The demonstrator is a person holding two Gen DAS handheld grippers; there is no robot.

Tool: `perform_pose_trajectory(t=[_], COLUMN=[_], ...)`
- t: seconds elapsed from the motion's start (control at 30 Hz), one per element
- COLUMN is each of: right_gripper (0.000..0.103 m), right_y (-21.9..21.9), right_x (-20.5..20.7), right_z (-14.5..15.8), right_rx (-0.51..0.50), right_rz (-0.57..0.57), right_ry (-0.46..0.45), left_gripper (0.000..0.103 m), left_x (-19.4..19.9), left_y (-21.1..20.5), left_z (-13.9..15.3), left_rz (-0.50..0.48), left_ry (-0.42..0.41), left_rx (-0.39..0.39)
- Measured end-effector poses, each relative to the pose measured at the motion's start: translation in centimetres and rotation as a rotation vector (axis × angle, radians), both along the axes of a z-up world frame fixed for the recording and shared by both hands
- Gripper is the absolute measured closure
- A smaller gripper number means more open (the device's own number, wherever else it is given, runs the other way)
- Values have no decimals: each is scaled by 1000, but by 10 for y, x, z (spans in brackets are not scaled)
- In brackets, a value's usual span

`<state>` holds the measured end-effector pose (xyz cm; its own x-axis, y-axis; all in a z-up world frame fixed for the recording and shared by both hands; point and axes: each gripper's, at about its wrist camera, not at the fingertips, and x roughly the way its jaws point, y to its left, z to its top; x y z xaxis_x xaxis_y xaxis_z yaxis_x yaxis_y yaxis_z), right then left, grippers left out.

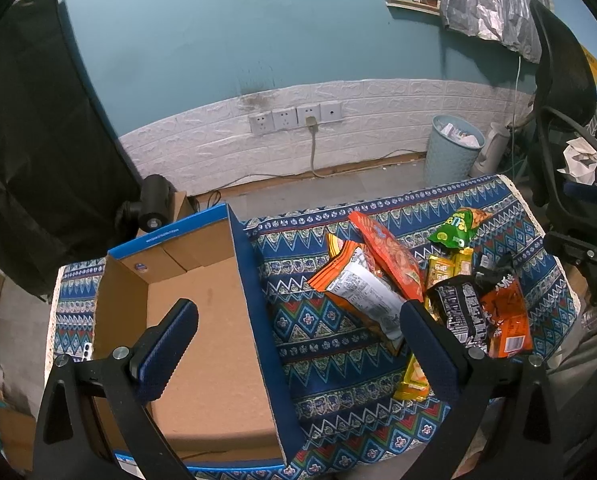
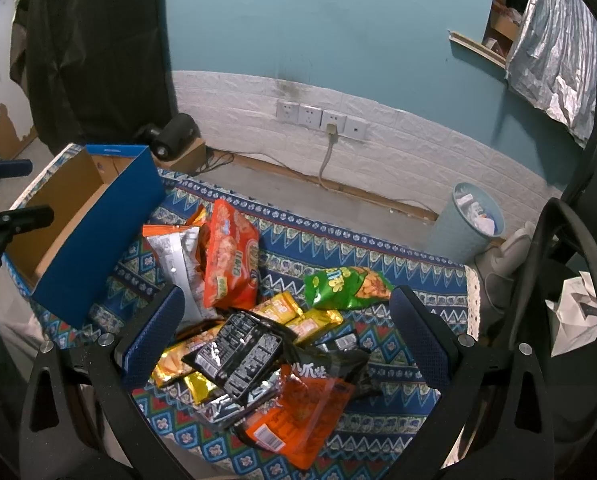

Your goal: Organize snacks

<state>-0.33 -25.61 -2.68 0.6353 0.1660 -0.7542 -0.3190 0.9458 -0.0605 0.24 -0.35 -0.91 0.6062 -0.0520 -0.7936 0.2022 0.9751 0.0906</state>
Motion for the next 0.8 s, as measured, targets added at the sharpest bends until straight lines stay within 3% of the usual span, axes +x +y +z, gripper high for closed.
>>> perform_pose_trajectory(t=[0.8], right_gripper=[3], right_y=[-3], right_x=[0], right_z=[-1], right_rx=[-4], right_rz=[-9], right_ry=[6], left_gripper=[1], left_x=[0], left_y=[-2], left_z=[0], left_rz=[-4], left_ry=[8], left_rx=[0])
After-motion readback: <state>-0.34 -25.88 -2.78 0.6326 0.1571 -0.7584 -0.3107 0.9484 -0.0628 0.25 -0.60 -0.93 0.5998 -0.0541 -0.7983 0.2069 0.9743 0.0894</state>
